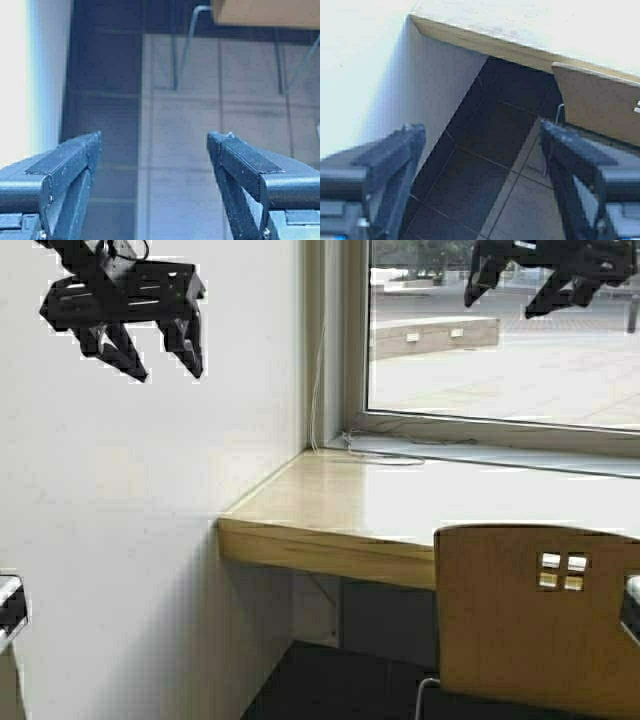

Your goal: Push the chairs under the table

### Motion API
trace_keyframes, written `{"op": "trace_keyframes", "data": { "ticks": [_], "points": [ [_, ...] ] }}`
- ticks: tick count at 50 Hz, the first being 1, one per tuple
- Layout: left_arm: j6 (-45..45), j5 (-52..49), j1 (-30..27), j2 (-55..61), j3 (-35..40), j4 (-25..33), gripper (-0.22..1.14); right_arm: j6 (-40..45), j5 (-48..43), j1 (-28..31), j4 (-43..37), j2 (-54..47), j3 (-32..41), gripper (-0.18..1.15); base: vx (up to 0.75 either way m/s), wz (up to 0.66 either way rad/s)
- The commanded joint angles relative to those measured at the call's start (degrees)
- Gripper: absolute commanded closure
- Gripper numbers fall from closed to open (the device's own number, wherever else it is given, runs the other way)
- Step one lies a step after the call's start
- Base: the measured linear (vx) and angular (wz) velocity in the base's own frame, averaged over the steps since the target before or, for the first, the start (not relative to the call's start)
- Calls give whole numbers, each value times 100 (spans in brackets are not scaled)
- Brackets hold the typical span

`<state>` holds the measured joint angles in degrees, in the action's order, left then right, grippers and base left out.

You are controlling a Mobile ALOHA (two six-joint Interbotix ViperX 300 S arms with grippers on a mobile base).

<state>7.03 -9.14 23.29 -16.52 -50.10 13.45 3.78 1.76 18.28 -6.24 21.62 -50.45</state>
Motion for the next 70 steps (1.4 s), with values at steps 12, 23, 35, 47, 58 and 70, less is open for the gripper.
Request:
{"op": "trace_keyframes", "data": {
  "ticks": [12, 23, 35, 47, 58, 70],
  "points": [
    [-18, 18, 9, -237, 70, -9, -3, -9, -18, -9, 9, 53, 105, -2, -29, 9],
    [-132, 0, 9, -360, 79, 0, -3, -9, -105, -9, 18, 9, 264, -2, -37, -3],
    [-62, 44, 9, -396, 26, -105, -3, 0, -105, -9, 0, 141, 325, -2, -40, -3],
    [-79, 272, 9, 97, 70, -176, -3, -9, -105, -9, -9, -176, 343, -2, -36, 11],
    [-141, 290, 9, -97, 97, -141, -3, -18, -62, -18, 9, -255, 413, -2, -42, 9],
    [-176, 272, 9, -299, 123, -79, -3, -18, -9, -18, 9, -255, 457, -2, -43, -3]
  ]
}}
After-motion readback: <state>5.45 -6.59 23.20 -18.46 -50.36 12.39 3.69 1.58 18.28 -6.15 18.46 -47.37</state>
